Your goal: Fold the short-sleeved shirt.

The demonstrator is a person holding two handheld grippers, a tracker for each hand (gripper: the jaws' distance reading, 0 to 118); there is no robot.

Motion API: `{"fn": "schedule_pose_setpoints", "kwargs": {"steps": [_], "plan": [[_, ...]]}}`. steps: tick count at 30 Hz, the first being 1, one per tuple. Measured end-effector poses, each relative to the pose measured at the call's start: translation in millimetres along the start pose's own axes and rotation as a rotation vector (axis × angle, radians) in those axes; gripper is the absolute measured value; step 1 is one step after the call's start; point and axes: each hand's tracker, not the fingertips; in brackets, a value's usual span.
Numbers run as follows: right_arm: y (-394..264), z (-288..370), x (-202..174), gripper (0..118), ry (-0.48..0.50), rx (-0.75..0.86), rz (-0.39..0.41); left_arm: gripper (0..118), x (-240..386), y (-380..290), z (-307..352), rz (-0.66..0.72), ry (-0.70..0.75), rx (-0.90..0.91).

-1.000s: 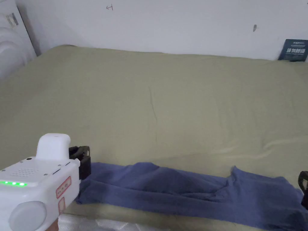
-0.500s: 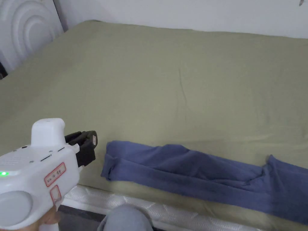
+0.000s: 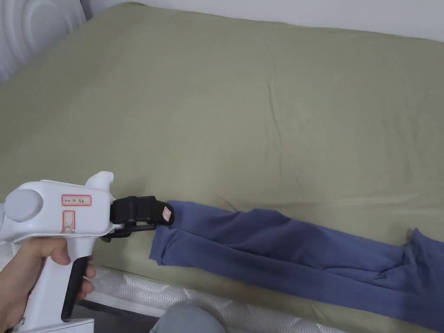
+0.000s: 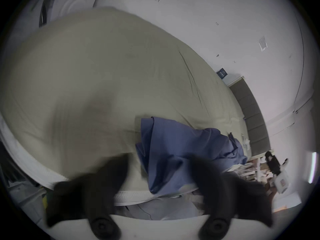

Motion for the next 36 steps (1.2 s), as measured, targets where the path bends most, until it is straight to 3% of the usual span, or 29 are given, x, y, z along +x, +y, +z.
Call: {"fn": "schedule_pose_setpoints", "kwargs": {"steps": [2,8,11,13,14,15,16,19,22,28,32,36], "plan": [[-4,-3,0,3,-0.012,-0.016,-0.001,117,2,-7,-8,0.077,-0.009,-0.034],[-4,-5,2,3,-0.021,-0.025,-0.037,116,-18,10,-41,0.077,-0.150,-0.192],[-5,-8,4,3,-0.026,-0.029,-0.041,116,-22,11,-59,0.061,-0.162,-0.190],[-5,-9,5,3,-0.024,-0.033,-0.048,113,-20,11,-66,0.072,-0.251,-0.204],[-5,-9,5,3,-0.024,-0.030,-0.057,98,-23,9,-69,0.076,-0.268,-0.218],[-5,-8,5,3,-0.018,-0.029,-0.064,31,-17,5,-73,0.076,-0.176,-0.208],[-6,-7,6,3,-0.013,-0.027,-0.073,7,-17,0,-81,0.058,-0.044,-0.205],[-3,-3,9,3,-0.003,-0.021,-0.094,7,7,-8,-70,0.084,-0.150,-0.146],[-2,1,14,3,-0.005,-0.006,-0.090,7,15,0,-50,0.009,-0.062,-0.136],[2,9,25,3,-0.005,0.026,-0.120,7,6,20,2,0.078,-0.069,-0.060],[-1,12,37,3,-0.004,0.036,-0.125,7,-3,31,34,0.060,0.047,0.010],[-3,15,47,3,-0.003,0.046,-0.143,7,43,20,45,-0.030,0.162,0.005]]}}
